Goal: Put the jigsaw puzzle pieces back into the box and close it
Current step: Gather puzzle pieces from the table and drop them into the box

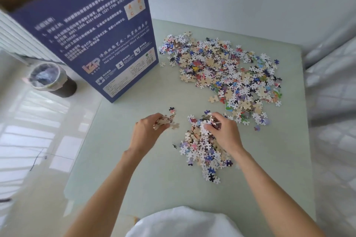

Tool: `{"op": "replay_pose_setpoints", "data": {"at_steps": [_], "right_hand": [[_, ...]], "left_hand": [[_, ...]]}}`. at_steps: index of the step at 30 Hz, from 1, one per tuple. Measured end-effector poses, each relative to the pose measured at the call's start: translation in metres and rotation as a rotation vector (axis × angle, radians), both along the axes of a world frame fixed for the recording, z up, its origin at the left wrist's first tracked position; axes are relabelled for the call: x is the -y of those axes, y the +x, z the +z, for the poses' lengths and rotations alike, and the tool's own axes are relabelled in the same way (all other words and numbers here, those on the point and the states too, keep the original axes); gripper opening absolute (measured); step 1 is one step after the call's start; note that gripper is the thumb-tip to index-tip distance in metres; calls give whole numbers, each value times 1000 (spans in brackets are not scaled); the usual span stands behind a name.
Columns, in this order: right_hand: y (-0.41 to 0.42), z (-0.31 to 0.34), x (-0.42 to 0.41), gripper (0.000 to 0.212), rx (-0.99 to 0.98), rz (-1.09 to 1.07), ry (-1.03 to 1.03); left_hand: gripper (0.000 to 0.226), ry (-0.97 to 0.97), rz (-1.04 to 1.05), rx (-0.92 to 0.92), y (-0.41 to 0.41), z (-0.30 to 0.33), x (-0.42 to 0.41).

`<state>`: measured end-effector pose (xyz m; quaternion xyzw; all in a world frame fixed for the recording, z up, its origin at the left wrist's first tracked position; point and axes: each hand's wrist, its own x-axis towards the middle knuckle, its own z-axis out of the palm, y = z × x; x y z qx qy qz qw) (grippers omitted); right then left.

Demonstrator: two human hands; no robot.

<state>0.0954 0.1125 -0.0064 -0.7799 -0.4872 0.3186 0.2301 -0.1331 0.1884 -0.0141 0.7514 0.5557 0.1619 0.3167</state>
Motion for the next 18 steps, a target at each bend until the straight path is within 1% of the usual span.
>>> {"op": "replay_pose_setpoints", "data": {"at_steps": [3,6,8,10,13,15,16,18], "right_hand": [[2,42,-17,49,-33,44,71],[8,78,-32,52,-116,57,141],[8,104,-45,62,-144,68,199],[5,129,-60,65,-143,80,261],[-3,170,-92,62,-117,126,396],[-11,194,-116,57,-129,154,491],[-15,205,-127,53,-140,165,533],[-24,225,-154,43,-160,188,615]], "left_hand": [[21,109,1,50,-8,37,-5],[20,235,-29,93,-16,75,-16],[18,363,-38,105,-21,108,-34],[16,489,-30,103,-27,148,-56],[16,725,25,70,-40,214,-96],[17,827,87,53,-46,246,-123],[17,836,118,11,-49,256,-137],[20,800,174,-146,-51,262,-163]]}}
